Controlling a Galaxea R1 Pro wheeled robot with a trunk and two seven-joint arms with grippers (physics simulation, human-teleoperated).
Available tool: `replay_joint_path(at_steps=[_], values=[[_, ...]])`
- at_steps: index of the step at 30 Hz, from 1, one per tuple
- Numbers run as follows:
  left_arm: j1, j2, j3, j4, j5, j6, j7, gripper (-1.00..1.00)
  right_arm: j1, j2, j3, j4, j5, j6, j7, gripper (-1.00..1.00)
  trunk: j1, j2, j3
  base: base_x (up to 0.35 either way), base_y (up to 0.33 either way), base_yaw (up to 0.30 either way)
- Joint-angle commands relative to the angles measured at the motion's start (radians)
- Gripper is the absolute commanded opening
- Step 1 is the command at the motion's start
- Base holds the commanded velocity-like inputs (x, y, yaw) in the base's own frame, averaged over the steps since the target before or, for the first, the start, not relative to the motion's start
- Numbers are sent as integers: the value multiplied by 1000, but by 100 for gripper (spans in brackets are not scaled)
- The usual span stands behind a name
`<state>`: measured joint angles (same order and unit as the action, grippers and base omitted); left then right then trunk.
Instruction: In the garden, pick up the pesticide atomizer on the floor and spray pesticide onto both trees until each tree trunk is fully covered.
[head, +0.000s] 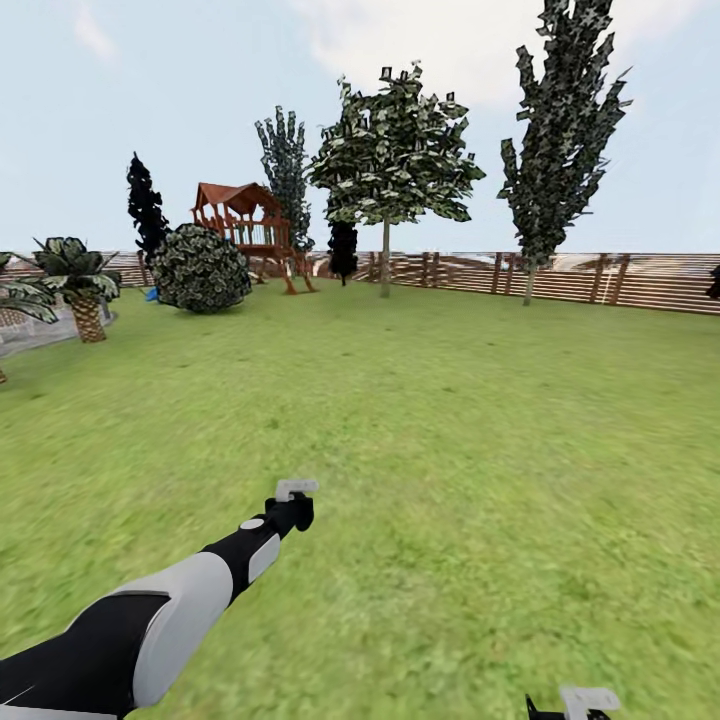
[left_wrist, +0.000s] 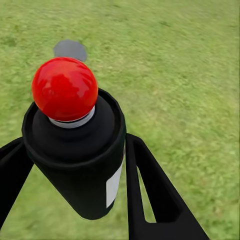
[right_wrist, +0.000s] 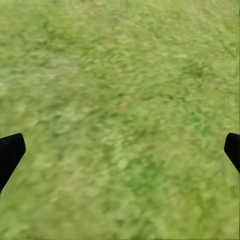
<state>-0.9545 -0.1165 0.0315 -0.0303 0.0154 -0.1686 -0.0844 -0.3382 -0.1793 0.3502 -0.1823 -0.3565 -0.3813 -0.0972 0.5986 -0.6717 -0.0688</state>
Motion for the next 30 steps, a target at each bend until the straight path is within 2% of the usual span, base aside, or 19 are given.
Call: replay_joint_path(at_steps=[1, 30], values=[[-1, 0, 2, 1, 0, -3, -3, -100, -1, 0, 9, 0, -7, -2, -4, 100, 1, -1, -2, 350, 0, 0], [-1, 0, 2, 1, 0, -3, -3, -100, -1, 0, 8, 0, -7, -2, -4, 100, 1, -1, -2, 350, 0, 0]])
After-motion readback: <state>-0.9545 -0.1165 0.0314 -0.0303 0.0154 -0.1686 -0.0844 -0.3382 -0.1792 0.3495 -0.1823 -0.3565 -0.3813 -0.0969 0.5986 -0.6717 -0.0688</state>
